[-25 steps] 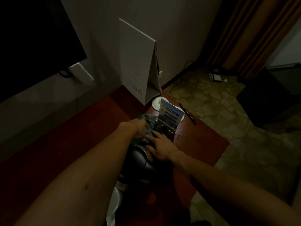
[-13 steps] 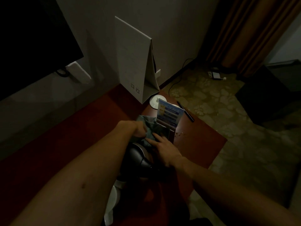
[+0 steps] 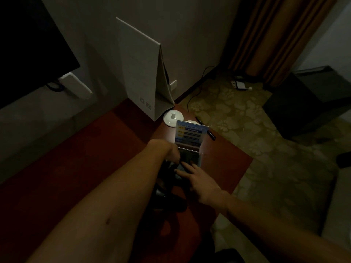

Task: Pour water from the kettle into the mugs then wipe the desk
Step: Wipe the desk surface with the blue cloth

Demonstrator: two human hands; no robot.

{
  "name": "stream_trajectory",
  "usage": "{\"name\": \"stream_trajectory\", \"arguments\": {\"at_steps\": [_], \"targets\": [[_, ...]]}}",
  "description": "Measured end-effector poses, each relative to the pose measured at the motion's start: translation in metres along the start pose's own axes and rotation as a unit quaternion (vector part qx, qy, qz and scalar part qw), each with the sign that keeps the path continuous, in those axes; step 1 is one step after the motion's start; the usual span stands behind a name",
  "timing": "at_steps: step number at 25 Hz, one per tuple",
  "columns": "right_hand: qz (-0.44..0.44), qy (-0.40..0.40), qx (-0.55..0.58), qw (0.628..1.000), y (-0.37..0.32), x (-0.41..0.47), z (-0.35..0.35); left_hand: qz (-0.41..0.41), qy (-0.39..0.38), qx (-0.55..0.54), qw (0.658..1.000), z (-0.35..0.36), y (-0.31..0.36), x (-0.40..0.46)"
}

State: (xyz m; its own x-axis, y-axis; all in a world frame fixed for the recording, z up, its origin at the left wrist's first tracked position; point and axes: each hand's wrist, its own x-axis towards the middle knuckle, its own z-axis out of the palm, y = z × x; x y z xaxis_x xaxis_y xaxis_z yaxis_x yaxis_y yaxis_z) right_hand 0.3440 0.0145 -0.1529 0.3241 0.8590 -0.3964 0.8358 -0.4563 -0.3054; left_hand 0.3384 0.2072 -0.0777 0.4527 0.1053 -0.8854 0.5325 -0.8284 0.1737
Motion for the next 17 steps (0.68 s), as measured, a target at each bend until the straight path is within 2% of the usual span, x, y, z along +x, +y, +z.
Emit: {"name": "stream_trajectory", "arguments": {"at_steps": [3, 11, 14, 17], "targets": [[-0.019, 0.025, 0.003, 1.000, 0.017, -0.022, -0.008, -0.003, 0.002, -0.010, 1.000, -0.001, 0.003, -0.003], [0.036, -0.043, -0.023, 0.998, 0.088, -0.054, -0.029, 0.023, -0.021, -0.019, 0.999, 0.004, 0.019, 0.009], [0.070, -0.046, 0.019, 0.996, 0.071, -0.044, -0.024, 0.031, -0.029, -0.011, 0.999, 0.001, 0.026, 0.011], [0.051, -0.013, 0.054, 0.997, 0.038, -0.029, -0.014, 0.009, -0.034, 0.044, 0.998, 0.001, 0.024, 0.010]]}}
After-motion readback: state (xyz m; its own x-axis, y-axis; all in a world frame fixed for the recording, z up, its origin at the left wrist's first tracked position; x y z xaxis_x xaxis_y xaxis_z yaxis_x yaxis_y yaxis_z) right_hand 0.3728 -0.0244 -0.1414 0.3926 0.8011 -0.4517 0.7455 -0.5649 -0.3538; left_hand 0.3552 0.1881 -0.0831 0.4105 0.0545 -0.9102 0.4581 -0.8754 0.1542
